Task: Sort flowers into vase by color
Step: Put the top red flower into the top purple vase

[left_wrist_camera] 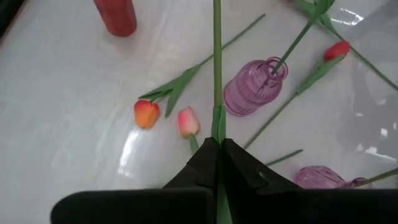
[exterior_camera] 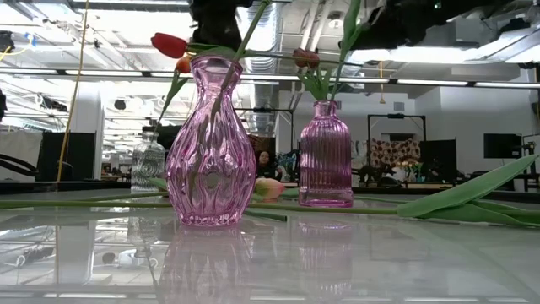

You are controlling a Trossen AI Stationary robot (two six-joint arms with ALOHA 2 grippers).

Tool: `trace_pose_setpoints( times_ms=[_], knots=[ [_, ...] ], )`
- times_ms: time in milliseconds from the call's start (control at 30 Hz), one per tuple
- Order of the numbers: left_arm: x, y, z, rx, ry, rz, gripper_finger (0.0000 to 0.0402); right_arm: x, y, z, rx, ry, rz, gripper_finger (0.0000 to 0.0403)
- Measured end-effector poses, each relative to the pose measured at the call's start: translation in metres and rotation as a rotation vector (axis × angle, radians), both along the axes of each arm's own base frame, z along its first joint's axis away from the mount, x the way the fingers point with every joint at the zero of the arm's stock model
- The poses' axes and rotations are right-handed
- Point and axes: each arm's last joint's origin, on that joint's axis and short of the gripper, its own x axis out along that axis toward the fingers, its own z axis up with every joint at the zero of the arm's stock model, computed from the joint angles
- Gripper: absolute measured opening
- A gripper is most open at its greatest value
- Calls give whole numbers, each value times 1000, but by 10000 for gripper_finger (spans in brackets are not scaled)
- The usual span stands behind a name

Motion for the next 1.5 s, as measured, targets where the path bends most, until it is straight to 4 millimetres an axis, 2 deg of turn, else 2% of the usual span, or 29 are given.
trace_pose_setpoints(
  times_ms=[533,733,1000,1500],
  knots=[
    [2,-1,1,-42,-22,-30,0,-2,-9,-7,-18,80,-38,214],
    [2,-1,1,-41,-22,-30,0,2,-9,-12,-17,102,-34,200],
    [2,-1,1,-41,-20,-29,0,11,-11,-22,-14,151,-38,149],
    [1,-1,1,-30,-18,-31,0,10,-11,-20,-14,137,-37,43]
  ],
)
